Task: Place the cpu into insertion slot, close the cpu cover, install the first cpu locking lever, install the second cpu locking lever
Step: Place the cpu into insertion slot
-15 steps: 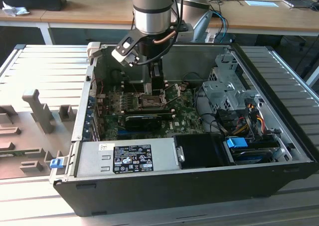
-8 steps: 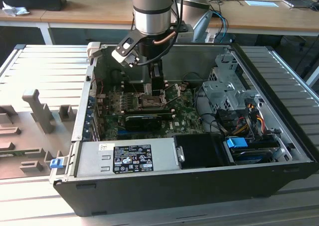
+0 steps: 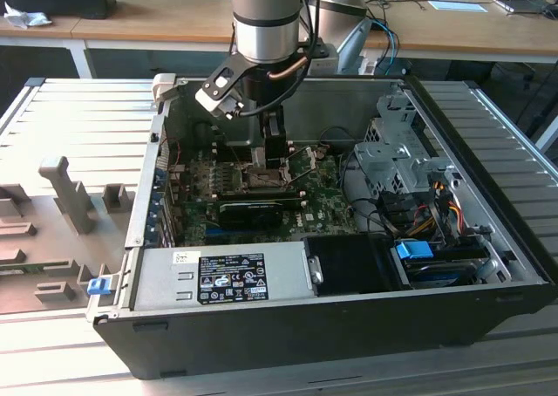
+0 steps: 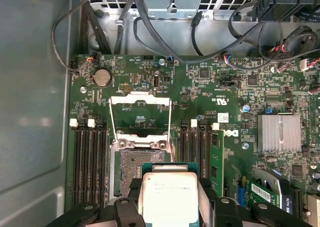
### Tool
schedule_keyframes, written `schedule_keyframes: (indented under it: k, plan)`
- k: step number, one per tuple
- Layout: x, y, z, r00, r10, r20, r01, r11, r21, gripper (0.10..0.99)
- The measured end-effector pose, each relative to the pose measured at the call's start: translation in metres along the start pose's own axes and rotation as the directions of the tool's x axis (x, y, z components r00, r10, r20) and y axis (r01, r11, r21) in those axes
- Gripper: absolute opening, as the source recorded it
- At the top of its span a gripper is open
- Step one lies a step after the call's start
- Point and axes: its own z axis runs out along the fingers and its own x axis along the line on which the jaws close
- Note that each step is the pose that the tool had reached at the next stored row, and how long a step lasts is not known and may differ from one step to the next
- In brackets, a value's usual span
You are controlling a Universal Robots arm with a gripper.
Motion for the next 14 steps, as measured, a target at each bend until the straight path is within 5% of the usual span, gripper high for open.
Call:
schedule_keyframes:
  k: [14]
  plan:
    - [0.0028, -0.0009, 0.0026, 1.0000, 0.003, 0.0001, -0.003, 1.0000, 0.000, 0.529]
